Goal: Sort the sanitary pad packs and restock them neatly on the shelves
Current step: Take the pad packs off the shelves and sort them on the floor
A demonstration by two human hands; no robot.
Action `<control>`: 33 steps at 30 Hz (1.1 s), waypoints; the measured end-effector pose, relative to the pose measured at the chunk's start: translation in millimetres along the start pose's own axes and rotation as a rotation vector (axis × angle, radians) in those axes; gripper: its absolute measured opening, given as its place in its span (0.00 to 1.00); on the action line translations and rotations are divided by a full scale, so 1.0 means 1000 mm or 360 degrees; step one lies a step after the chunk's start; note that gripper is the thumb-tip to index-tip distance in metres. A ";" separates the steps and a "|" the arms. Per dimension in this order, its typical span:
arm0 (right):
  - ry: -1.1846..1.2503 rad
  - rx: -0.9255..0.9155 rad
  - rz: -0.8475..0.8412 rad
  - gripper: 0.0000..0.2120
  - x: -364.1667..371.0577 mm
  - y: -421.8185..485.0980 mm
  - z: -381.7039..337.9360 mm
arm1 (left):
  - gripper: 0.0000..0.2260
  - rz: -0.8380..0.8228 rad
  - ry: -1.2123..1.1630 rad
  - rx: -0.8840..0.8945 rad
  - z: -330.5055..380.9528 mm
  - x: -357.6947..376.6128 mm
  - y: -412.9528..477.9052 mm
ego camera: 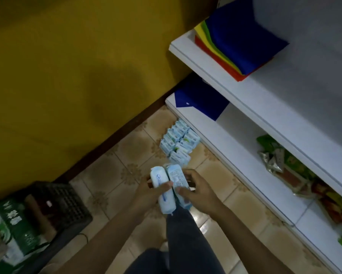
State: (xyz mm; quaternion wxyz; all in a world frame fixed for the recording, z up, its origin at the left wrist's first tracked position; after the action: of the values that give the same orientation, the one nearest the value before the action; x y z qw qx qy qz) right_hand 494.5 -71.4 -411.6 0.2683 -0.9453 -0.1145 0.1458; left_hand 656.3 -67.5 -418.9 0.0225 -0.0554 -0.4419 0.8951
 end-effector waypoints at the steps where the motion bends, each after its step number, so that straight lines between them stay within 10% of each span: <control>1: -0.0007 0.0035 -0.0038 0.17 0.003 0.017 0.006 | 0.09 0.0032 0.0018 -0.0014 0.004 -0.007 0.015; 11: -0.0465 0.0440 -0.0175 0.20 0.022 0.236 0.196 | 0.05 0.0228 0.0171 -0.0199 -0.049 -0.033 0.316; 17: -0.0766 0.0646 -0.0228 0.21 0.061 0.367 0.351 | 0.51 0.0169 0.0347 -0.0457 -0.171 -0.048 0.545; 22: -0.1025 0.0701 -0.0098 0.18 0.105 0.456 0.433 | 0.26 -0.0074 0.0315 -0.0512 -0.206 -0.009 0.646; 25: -0.1113 0.0625 0.0498 0.17 0.097 0.473 0.434 | 0.29 -0.0216 0.0322 -0.0637 -0.218 0.010 0.664; 29: -0.0458 0.0951 0.1204 0.26 0.089 0.441 0.449 | 0.29 -0.0333 0.0366 -0.0692 -0.222 0.024 0.654; 33: 0.1121 0.1651 0.0962 0.29 0.120 0.423 0.489 | 0.29 -0.0297 0.0353 -0.0701 -0.220 0.021 0.650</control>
State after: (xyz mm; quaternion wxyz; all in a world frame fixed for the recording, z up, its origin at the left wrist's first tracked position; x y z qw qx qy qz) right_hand 499.7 -155.5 -1063.4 0.6541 -0.6766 0.3319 -0.0654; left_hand 667.4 -287.3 -1069.1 0.1405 -0.1158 -0.6240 0.7599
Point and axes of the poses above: each hand's wrist, its own y-axis towards the middle knuckle, its own x-axis out of the palm, z = x × y, the point moved 7 cm from there along y, towards the middle knuckle
